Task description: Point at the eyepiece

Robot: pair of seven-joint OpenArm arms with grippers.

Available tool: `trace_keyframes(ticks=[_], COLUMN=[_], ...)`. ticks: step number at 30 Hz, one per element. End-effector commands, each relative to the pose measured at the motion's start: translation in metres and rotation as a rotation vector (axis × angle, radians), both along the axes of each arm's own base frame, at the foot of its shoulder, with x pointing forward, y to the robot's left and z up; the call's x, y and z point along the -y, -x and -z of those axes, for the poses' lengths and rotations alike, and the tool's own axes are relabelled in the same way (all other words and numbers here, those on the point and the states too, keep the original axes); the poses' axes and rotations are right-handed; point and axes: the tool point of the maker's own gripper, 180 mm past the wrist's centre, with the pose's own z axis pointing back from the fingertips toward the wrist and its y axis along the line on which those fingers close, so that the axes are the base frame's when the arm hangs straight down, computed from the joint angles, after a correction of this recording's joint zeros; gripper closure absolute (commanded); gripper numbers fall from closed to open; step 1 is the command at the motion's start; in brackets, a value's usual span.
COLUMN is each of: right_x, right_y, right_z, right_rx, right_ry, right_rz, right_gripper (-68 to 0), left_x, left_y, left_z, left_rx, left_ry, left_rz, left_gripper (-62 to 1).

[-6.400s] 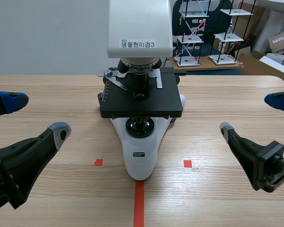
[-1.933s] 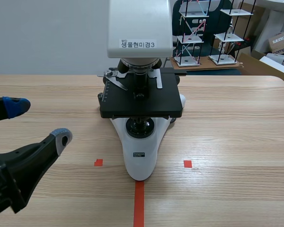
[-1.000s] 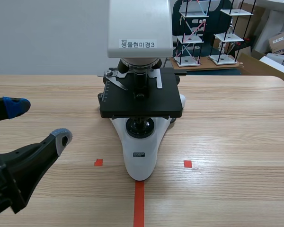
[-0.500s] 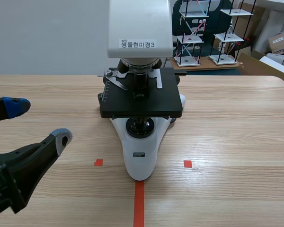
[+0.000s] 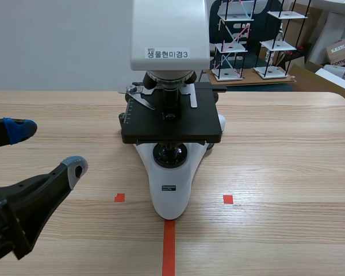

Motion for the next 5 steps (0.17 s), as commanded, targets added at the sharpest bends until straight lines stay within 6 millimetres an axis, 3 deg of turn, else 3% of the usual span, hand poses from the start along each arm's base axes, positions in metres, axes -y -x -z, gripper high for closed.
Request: trace_keyframes(ticks=[1, 5], right_x=[0.0011, 0.0011], right_y=[0.0008, 0.0008], right_z=[-0.0134, -0.0134], right_rx=[0.033, 0.033], right_ry=[-0.016, -0.016], right_rz=[-0.003, -0.003], right_gripper=[-0.1, -0.1], left_x=[0.0008, 0.0008], left_y=[-0.0002, -0.0002], left_z=[-0.0061, -0.0061], left_rx=[0.017, 0.017], left_ry=[0.016, 0.016], left_rz=[-0.003, -0.003], left_gripper=[-59.6, -59.6])
